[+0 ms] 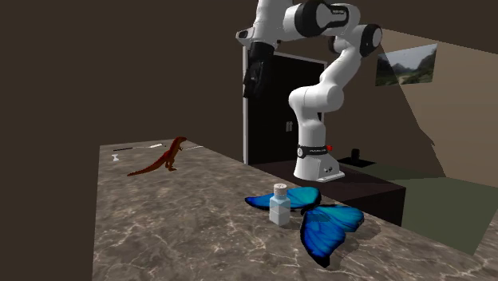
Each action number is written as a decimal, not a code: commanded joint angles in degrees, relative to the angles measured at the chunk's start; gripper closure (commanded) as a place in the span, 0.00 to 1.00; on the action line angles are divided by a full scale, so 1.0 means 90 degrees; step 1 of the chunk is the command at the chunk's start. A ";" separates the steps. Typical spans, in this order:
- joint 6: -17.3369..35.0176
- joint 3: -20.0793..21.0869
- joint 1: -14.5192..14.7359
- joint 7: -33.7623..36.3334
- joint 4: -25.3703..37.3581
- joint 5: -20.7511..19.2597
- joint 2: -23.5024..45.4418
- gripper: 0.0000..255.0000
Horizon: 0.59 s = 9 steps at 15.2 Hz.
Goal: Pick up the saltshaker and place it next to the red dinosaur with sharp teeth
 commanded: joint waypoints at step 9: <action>0.2522 0.1341 0.0715 0.1037 -0.1092 0.0771 0.1093 0.00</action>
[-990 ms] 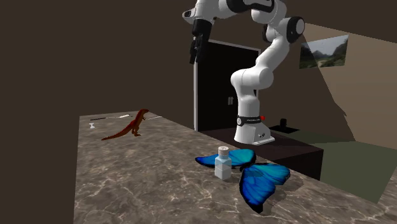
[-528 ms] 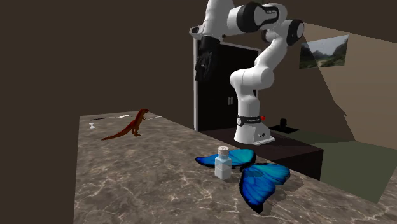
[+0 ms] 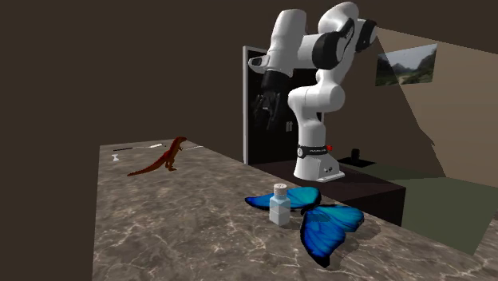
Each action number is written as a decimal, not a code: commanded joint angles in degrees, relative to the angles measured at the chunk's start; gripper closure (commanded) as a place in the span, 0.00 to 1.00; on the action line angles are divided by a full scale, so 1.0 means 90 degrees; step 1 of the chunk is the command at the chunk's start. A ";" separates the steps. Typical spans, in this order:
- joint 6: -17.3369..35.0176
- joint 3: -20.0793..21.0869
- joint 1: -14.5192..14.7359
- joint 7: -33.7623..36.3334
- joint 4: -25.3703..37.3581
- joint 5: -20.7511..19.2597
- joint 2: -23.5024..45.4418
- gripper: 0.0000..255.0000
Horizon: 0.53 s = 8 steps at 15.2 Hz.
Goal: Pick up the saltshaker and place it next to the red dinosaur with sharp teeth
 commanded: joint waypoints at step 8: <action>0.2727 0.1876 -0.0385 0.1425 -0.0123 -0.0136 0.2217 0.00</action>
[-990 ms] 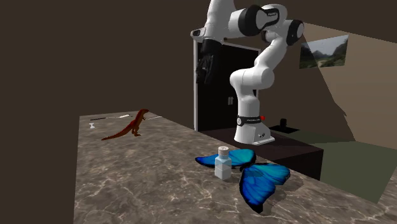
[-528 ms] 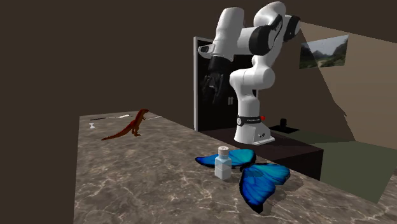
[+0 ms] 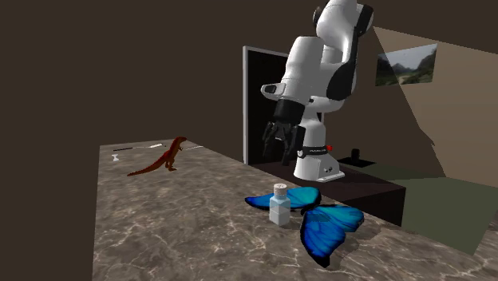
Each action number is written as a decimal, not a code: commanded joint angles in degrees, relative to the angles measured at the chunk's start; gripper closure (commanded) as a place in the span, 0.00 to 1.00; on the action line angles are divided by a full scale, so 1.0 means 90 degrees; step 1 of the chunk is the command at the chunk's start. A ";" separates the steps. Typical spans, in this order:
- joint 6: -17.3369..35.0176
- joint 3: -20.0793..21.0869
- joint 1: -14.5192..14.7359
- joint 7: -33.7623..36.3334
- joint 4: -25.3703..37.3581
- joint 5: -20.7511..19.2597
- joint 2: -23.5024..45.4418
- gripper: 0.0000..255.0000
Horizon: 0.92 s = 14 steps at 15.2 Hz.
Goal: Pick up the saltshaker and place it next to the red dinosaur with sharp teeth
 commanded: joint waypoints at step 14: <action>0.2577 0.8625 -0.8510 0.2752 0.0764 -0.2555 0.1319 0.00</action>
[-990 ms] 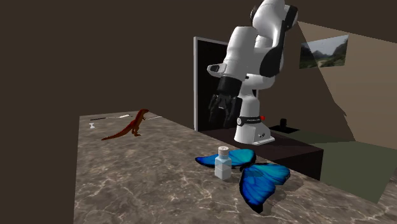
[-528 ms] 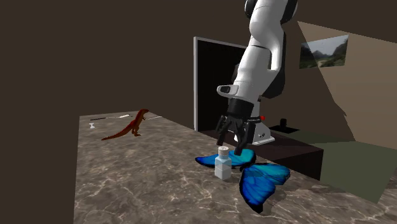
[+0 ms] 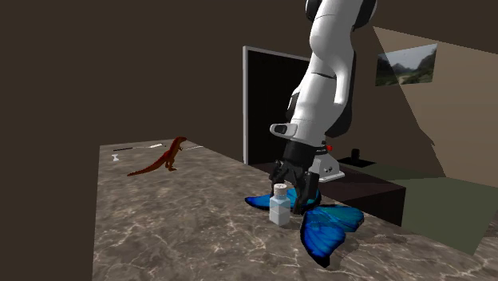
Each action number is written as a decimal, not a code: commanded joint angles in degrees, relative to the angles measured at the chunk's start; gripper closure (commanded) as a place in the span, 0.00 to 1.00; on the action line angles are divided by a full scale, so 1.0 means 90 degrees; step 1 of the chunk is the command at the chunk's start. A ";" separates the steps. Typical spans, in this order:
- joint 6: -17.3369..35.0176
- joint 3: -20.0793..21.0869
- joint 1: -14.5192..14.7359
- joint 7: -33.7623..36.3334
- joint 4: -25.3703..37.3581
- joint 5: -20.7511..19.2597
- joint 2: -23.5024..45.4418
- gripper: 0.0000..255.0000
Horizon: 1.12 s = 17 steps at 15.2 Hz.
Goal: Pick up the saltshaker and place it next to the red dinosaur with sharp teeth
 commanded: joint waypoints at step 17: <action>0.0071 0.0341 -0.0366 -0.0020 0.0026 0.0014 -0.0038 1.00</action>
